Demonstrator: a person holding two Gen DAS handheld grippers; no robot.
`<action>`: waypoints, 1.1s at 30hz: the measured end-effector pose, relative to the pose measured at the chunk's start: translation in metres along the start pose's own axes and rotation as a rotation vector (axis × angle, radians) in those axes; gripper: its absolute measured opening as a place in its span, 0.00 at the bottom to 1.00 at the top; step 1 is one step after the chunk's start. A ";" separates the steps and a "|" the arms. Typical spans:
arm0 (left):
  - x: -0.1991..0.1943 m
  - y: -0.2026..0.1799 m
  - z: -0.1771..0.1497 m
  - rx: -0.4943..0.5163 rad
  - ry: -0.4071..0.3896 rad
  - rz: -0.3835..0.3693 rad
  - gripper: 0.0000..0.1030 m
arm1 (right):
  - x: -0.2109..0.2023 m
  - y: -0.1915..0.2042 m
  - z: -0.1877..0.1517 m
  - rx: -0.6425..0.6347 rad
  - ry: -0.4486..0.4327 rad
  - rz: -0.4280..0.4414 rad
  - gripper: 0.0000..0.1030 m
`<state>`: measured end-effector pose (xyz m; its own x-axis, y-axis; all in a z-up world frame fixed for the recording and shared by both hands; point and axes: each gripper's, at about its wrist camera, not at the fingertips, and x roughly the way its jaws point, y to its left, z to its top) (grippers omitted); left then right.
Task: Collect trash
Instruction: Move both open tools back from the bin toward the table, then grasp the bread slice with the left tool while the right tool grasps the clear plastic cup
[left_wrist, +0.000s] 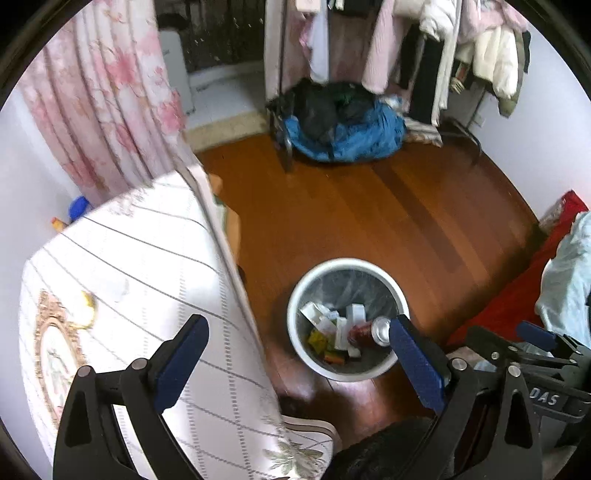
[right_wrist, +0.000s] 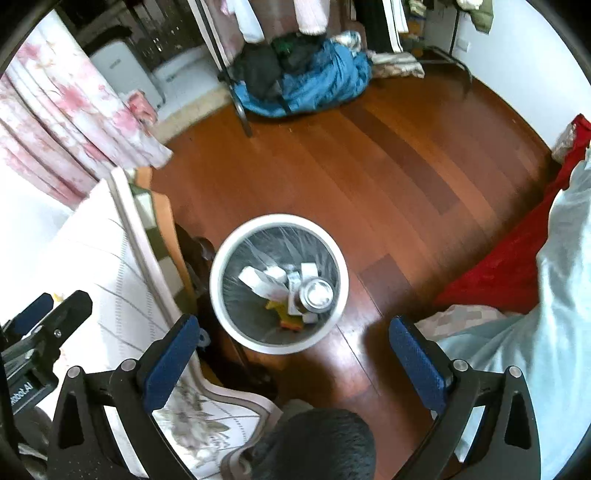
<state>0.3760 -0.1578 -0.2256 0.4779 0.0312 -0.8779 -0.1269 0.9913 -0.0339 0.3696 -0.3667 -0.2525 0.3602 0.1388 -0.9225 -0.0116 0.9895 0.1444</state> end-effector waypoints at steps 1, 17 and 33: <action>-0.008 0.006 0.001 -0.010 -0.013 0.025 0.97 | -0.008 0.005 0.001 0.000 -0.014 0.009 1.00; -0.011 0.291 -0.068 -0.446 0.035 0.432 0.97 | 0.047 0.272 0.006 -0.298 0.068 0.338 1.00; 0.072 0.400 -0.131 -0.572 0.212 0.342 0.97 | 0.183 0.408 -0.008 -0.314 0.243 0.352 0.41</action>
<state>0.2460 0.2241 -0.3649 0.1567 0.2462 -0.9565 -0.7051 0.7060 0.0662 0.4233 0.0628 -0.3650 0.0580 0.4335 -0.8993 -0.3853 0.8407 0.3805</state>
